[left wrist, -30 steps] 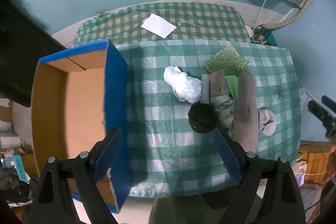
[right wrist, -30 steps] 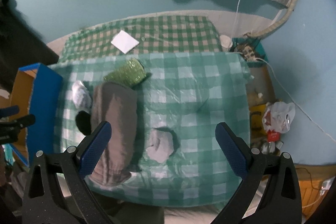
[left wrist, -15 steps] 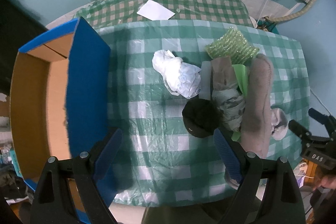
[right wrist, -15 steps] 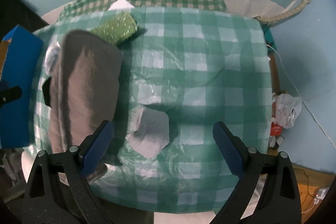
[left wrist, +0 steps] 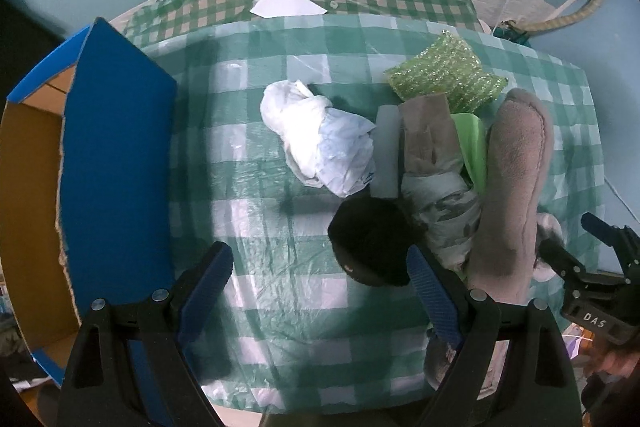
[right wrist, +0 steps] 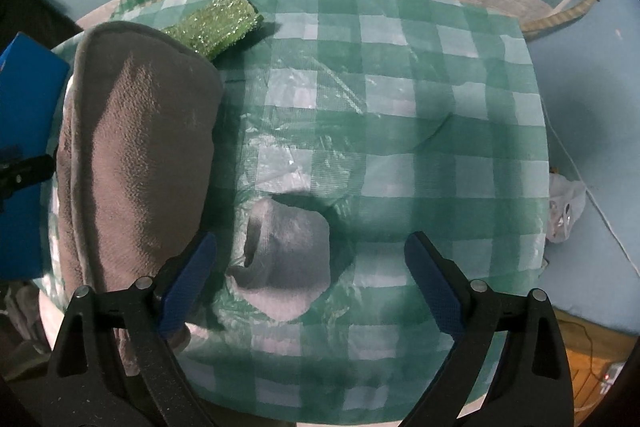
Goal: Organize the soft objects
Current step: 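Grasp the black sock with the left gripper while the right grasps the grey sock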
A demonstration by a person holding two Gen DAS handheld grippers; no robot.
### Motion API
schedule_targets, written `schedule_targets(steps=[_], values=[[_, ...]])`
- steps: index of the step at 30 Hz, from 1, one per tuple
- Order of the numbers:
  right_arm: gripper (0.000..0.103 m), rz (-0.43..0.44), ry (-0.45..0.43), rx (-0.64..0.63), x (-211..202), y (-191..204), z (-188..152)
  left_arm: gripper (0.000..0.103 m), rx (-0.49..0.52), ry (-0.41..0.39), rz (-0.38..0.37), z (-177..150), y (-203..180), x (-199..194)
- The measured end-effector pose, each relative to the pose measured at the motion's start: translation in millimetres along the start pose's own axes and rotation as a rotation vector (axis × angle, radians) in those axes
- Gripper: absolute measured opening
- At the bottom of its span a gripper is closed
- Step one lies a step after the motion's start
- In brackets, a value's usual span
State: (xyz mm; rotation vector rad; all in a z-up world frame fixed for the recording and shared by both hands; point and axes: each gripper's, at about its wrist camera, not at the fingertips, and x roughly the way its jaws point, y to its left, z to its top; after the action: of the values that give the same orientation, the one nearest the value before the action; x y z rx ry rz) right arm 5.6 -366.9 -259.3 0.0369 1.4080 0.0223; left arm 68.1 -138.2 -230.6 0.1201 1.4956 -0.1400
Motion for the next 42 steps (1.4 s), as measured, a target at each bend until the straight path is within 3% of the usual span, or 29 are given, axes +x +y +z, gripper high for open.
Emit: schedule_targets(steps=[7,11,15,20,24,28,42], values=[[0.071,-0.01,0.022,-0.027,11,10,-2,0.09,-0.023,0.019,-0.015,11,-1,10],[0.04,-0.014,0.037,-0.039,15,13,-2,0.09,-0.027,0.028,-0.012,14,-4,17],[0.032,-0.002,0.035,-0.037,14,16,-7,0.09,-0.037,0.051,-0.013,18,-5,29],[0.028,0.015,0.035,-0.021,10,13,-6,0.086,-0.074,0.079,-0.053,20,-3,42],[0.028,0.027,0.032,-0.015,5,12,-5,0.048,-0.096,0.083,-0.089,18,-2,43],[0.028,0.037,0.013,-0.018,-7,14,-3,0.038,-0.077,0.099,-0.111,13,-2,46],[0.028,0.052,-0.025,-0.018,-41,16,6,0.035,0.068,0.044,-0.041,-18,-3,18]])
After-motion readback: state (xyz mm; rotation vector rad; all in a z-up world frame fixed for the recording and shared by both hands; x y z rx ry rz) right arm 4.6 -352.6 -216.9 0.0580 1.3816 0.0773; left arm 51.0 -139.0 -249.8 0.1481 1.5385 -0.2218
